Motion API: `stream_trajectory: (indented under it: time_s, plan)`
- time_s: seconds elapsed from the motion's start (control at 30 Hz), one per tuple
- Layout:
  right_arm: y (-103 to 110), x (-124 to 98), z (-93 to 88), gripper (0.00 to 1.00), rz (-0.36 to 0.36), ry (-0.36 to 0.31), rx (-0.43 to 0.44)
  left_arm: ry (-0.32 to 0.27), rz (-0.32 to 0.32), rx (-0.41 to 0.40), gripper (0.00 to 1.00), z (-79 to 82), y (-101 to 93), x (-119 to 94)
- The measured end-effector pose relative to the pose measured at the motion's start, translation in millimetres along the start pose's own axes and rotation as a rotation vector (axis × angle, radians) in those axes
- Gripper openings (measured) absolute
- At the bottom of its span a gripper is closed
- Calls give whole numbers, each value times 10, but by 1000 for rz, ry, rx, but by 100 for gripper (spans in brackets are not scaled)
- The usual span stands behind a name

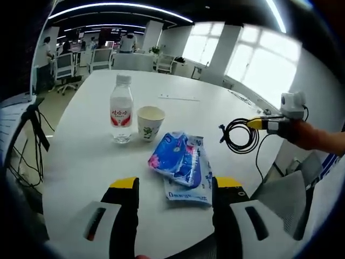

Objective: Arrange the tabletop items into an orderly group along one side of the table until the central work area is clear of visible clutter.

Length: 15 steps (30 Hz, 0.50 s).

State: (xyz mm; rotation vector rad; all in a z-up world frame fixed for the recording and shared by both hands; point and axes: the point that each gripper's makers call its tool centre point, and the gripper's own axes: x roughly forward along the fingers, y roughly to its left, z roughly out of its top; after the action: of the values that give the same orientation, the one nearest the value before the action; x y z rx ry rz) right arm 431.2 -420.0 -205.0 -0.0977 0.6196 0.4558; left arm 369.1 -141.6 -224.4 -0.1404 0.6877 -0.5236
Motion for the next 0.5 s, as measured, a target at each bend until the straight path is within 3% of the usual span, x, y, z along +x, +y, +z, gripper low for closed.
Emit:
stream_trajectory:
  time_s: [0.2, 0.5]
  plan:
    - [-132, -37, -36, 0, -16, 7, 13, 3, 5, 2, 54, 11, 5, 9]
    - [-95, 27, -153, 0, 7, 55, -24, 5, 12, 7, 55, 33, 11, 6]
